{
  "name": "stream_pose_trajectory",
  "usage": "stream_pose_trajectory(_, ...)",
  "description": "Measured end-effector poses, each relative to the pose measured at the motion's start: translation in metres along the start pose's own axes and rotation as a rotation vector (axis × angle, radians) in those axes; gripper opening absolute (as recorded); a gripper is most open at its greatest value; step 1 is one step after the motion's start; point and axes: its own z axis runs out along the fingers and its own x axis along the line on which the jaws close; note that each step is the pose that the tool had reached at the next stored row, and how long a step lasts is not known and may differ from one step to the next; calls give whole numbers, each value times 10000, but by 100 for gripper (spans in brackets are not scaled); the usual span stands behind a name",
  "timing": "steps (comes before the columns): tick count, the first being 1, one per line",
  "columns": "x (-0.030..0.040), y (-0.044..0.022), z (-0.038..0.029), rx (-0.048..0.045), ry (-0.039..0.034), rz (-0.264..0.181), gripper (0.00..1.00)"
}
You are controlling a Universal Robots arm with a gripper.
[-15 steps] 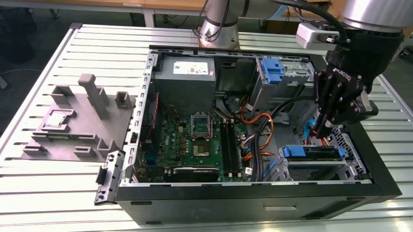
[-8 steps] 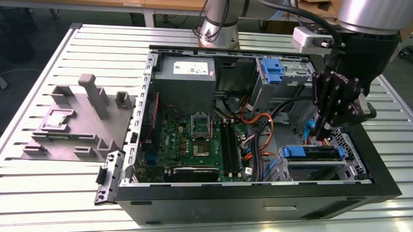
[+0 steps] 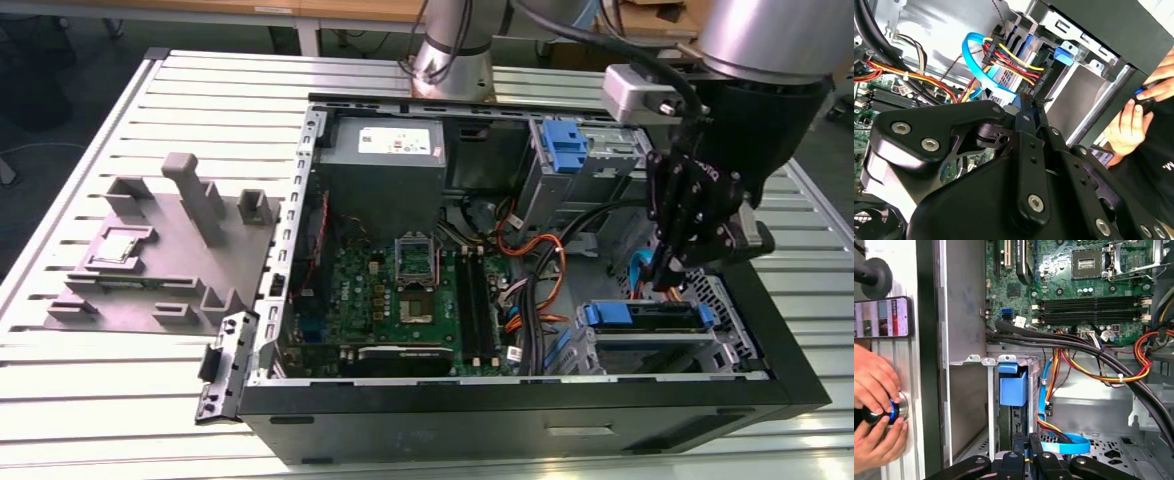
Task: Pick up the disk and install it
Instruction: 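Insert the second disk wire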
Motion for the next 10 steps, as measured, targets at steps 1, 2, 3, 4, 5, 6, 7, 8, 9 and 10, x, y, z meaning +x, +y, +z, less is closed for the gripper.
stream_pose_trajectory(1,21,1,6,8,-42,5,16)
stream_pose_trajectory(2,42,2,12,16,-75,8,16)
stream_pose_trajectory(3,64,3,19,23,-106,13,16)
stream_pose_trajectory(4,88,4,26,32,-136,18,16)
stream_pose_trajectory(5,107,7,34,40,-172,24,16)
stream_pose_trajectory(6,123,9,42,49,-225,30,16)
stream_pose_trajectory(7,136,12,48,58,-295,37,16)
stream_pose_trajectory(8,148,15,54,68,-372,45,16)
stream_pose_trajectory(9,158,18,60,77,-460,54,16)
stream_pose_trajectory(10,168,21,65,85,-559,64,16)
